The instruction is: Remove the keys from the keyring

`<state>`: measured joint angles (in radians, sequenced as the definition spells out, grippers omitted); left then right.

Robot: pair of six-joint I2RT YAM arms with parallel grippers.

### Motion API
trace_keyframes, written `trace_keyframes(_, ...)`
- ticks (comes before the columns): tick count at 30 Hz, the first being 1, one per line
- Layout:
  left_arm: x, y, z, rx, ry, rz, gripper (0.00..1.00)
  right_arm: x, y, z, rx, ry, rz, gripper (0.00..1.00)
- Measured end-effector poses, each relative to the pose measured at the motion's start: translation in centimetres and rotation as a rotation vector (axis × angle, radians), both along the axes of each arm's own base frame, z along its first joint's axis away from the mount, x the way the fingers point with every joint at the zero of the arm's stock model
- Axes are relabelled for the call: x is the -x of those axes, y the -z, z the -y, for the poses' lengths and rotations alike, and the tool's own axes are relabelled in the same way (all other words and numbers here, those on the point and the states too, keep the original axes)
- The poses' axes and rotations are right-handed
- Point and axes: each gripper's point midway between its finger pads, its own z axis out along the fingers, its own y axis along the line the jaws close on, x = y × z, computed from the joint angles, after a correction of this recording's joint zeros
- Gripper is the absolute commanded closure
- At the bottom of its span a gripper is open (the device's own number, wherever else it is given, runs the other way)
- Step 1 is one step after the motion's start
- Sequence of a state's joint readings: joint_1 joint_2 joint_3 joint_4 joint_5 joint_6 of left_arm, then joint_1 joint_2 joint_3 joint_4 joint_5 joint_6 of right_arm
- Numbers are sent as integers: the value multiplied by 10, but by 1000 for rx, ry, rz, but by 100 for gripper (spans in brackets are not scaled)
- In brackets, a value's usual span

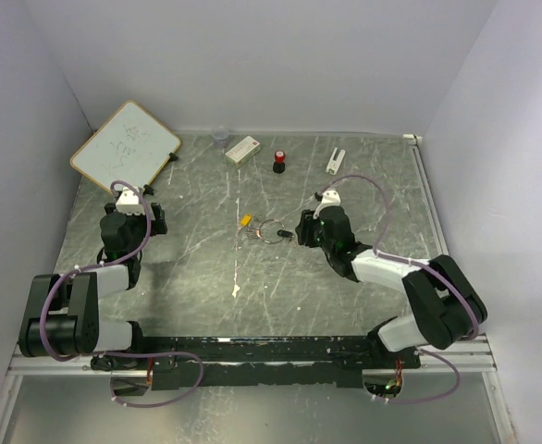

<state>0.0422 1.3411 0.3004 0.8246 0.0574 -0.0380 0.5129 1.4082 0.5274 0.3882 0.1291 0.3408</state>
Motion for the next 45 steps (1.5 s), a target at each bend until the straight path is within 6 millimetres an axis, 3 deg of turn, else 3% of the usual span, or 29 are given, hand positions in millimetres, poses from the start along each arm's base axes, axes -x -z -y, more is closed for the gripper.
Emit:
trace_keyframes(10, 0, 0, 0, 0, 0, 0, 1, 8, 27, -22, -11, -66, -83, 53)
trace_keyframes(21, 0, 0, 0, 0, 0, 0, 1, -6, 29, -34, -3, -78, -79, 53)
trace_keyframes(35, 0, 3, 0, 0, 0, -10, 1, -7, 32, -34, 14, -81, -81, 53)
trace_keyframes(45, 0, 3, 0, 1, 0, -10, 1, -4, 51, -35, 28, -93, -119, 54)
